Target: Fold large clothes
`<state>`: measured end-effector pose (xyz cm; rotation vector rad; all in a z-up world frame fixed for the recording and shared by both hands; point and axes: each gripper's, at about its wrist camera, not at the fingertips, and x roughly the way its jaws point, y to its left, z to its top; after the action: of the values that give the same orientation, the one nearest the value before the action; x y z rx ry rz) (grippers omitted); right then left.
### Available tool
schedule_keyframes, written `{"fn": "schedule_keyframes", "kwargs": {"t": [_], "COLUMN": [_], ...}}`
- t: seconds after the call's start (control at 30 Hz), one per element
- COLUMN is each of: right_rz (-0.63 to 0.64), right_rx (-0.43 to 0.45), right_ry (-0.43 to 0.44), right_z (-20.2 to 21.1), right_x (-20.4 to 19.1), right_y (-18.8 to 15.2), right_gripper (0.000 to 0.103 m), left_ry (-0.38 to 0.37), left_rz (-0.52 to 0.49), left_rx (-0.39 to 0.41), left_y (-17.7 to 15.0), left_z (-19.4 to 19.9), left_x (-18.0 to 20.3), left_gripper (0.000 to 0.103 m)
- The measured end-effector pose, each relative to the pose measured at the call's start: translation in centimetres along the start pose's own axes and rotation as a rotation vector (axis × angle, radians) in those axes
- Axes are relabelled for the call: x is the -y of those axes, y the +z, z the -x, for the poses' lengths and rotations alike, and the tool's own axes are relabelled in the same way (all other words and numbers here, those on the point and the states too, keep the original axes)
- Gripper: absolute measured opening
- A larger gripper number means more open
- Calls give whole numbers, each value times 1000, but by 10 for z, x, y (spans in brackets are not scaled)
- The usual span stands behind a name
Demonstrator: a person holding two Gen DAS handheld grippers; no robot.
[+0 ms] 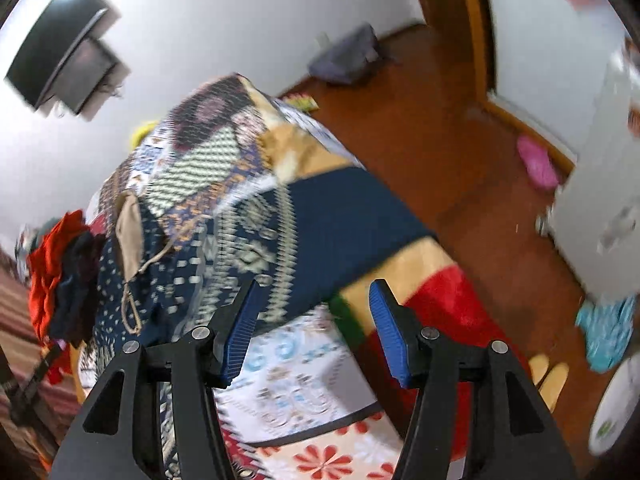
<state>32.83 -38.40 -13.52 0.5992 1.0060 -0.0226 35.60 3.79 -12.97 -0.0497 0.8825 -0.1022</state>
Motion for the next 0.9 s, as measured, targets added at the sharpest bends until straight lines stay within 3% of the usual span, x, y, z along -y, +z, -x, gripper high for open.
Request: {"fn": "schedule_keyframes", "kwargs": {"t": [0.17, 0.3, 0.53, 0.6, 0.67, 0.73, 0.9], "right_rz": [-91, -145, -153, -165, -166, -163, -85], "right_rx": [-63, -66, -35, -22, -6, 18, 125], "right_ry": [20, 29, -55, -87, -116, -135, -150], "right_z": [-32, -49, -70, -72, -72, -66, -30], "right_x": [22, 29, 28, 28, 28, 25, 0], "right_y": [10, 19, 37, 42, 46, 48, 51], "right_gripper": [53, 53, 52, 47, 26, 15, 9], "left_ry": [-24, -29, -24, -27, -29, -32, -42], "left_rz": [-14, -9, 9, 16, 23, 31, 49], "left_rx": [-71, -106, -142, -150, -156, -155, -137], "left_y": [-11, -19, -26, -27, -28, -30, -32], "left_z": [-26, -39, -55, -56, -58, -56, -49], "left_x": [13, 14, 9, 7, 5, 2, -5], "left_gripper": [85, 85, 85, 85, 85, 85, 85]}}
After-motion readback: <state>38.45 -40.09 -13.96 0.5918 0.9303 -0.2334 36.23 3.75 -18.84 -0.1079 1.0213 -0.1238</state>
